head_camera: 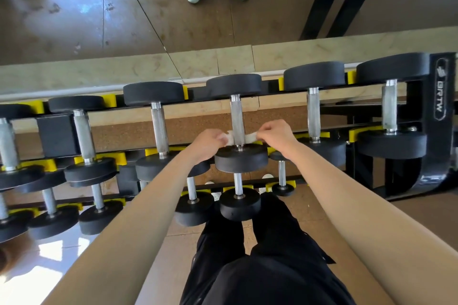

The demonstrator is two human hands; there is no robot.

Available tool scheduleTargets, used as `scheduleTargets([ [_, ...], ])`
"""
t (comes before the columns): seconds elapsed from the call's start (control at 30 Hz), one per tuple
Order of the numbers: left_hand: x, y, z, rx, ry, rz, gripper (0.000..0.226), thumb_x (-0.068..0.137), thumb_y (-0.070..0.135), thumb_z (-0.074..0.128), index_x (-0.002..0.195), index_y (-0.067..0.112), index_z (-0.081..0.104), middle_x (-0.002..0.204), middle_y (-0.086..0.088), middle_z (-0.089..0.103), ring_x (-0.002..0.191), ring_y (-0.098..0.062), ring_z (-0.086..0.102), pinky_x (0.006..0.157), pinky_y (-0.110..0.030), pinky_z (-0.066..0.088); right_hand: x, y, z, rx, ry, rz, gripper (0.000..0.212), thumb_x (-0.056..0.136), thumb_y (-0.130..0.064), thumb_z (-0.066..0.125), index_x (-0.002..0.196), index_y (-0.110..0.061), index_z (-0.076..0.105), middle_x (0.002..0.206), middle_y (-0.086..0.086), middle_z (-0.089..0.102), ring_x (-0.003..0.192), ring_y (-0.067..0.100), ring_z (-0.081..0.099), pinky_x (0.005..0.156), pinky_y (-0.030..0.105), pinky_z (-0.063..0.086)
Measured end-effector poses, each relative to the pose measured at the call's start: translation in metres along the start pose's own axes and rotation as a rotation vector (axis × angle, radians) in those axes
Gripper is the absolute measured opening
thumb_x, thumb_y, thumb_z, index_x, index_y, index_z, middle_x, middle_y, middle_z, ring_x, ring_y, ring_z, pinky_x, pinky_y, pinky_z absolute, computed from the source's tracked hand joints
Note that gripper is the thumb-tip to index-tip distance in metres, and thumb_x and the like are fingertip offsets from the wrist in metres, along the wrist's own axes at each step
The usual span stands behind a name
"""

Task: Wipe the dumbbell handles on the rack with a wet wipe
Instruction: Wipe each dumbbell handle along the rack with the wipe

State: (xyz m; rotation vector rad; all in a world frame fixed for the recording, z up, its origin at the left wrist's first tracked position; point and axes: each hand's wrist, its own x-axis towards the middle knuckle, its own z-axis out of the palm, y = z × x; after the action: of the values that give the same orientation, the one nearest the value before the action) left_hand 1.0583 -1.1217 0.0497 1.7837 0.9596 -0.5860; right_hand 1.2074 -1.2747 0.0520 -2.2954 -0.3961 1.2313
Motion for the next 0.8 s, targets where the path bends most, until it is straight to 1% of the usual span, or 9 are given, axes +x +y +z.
scheduleTargets([
  [0.07, -0.001, -0.003, -0.009, -0.226, 0.057, -0.036, 0.044, 0.104, 0.025, 0.052, 0.146, 0.011, 0.049, 0.145, -0.003, 0.053, 0.135, -0.024, 0.048, 0.113, -0.039, 0.036, 0.005, -0.007, 0.012, -0.013, -0.079, -0.030, 0.006, 0.090, -0.014, 0.069, 0.092, -0.011, 0.073, 0.094, 0.001, 0.068, 0.087, 0.013, 0.061, 0.072, 0.023, 0.044],
  [0.13, 0.004, -0.001, -0.012, -0.286, 0.110, -0.020, 0.039, 0.105, 0.026, 0.051, 0.141, 0.011, 0.054, 0.138, -0.004, 0.059, 0.128, -0.023, 0.054, 0.109, -0.038, 0.040, 0.013, -0.011, 0.014, 0.056, -0.057, 0.019, 0.006, 0.091, -0.014, 0.069, 0.096, -0.011, 0.071, 0.097, 0.003, 0.069, 0.090, 0.016, 0.065, 0.078, 0.027, 0.052],
  [0.2, 0.011, 0.009, -0.006, -0.320, 0.157, -0.038, 0.033, 0.106, 0.025, 0.049, 0.134, 0.011, 0.058, 0.128, -0.005, 0.064, 0.115, -0.021, 0.061, 0.100, -0.036, 0.047, 0.021, -0.011, 0.003, 0.363, 0.012, 0.164, 0.014, 0.094, -0.009, 0.063, 0.107, -0.006, 0.067, 0.101, 0.011, 0.073, 0.091, 0.021, 0.073, 0.083, 0.033, 0.059],
  [0.27, 0.018, 0.018, 0.003, -0.305, 0.174, -0.082, 0.040, 0.105, 0.023, 0.050, 0.142, 0.010, 0.051, 0.136, -0.005, 0.060, 0.118, -0.021, 0.059, 0.105, -0.039, 0.047, 0.027, -0.012, -0.012, 0.666, 0.077, 0.254, 0.020, 0.097, -0.007, 0.057, 0.116, -0.002, 0.063, 0.101, 0.015, 0.075, 0.089, 0.022, 0.075, 0.079, 0.031, 0.061],
  [0.37, 0.021, 0.020, 0.004, -0.383, 0.226, -0.108, 0.037, 0.105, 0.022, 0.049, 0.140, 0.008, 0.053, 0.135, -0.006, 0.061, 0.121, -0.024, 0.058, 0.108, -0.040, 0.044, 0.029, -0.021, -0.013, 0.785, 0.062, 0.242, 0.022, 0.099, -0.009, 0.058, 0.120, -0.003, 0.061, 0.104, 0.014, 0.074, 0.094, 0.022, 0.074, 0.087, 0.035, 0.060],
  [0.47, 0.019, 0.019, -0.005, -0.645, 0.349, -0.095, 0.025, 0.106, 0.023, 0.047, 0.126, 0.013, 0.060, 0.113, -0.004, 0.065, 0.108, -0.021, 0.059, 0.095, -0.032, 0.043, 0.028, -0.036, 0.004, 0.886, -0.038, 0.244, 0.025, 0.099, -0.007, 0.058, 0.123, -0.006, 0.058, 0.106, 0.013, 0.072, 0.101, 0.024, 0.072, 0.098, 0.040, 0.055],
  [0.53, 0.022, 0.024, -0.004, -0.742, 0.406, -0.122, 0.018, 0.106, 0.024, 0.048, 0.116, 0.017, 0.061, 0.107, -0.002, 0.064, 0.108, -0.021, 0.057, 0.097, -0.034, 0.042, 0.029, -0.040, 0.003, 0.991, -0.053, 0.278, 0.022, 0.098, -0.005, 0.059, 0.119, -0.007, 0.059, 0.109, 0.014, 0.071, 0.103, 0.025, 0.070, 0.099, 0.040, 0.054],
  [0.67, 0.034, 0.040, 0.009, -0.746, 0.358, -0.183, 0.036, 0.102, 0.025, 0.057, 0.136, 0.014, 0.056, 0.132, -0.007, 0.063, 0.126, -0.027, 0.055, 0.114, -0.047, 0.039, 0.040, -0.032, -0.020, 1.408, 0.030, 0.348, 0.013, 0.096, -0.003, 0.061, 0.109, -0.005, 0.061, 0.116, 0.016, 0.067, 0.108, 0.028, 0.067, 0.099, 0.043, 0.054],
  [0.8, 0.039, 0.038, -0.001, -0.890, 0.357, -0.223, 0.017, 0.100, 0.027, 0.059, 0.113, 0.019, 0.065, 0.126, -0.008, 0.066, 0.124, -0.030, 0.058, 0.114, -0.052, 0.039, 0.044, -0.039, -0.009, 1.471, -0.020, 0.360, 0.014, 0.095, -0.003, 0.062, 0.108, -0.007, 0.062, 0.117, 0.014, 0.067, 0.102, 0.026, 0.065, 0.096, 0.039, 0.054],
])
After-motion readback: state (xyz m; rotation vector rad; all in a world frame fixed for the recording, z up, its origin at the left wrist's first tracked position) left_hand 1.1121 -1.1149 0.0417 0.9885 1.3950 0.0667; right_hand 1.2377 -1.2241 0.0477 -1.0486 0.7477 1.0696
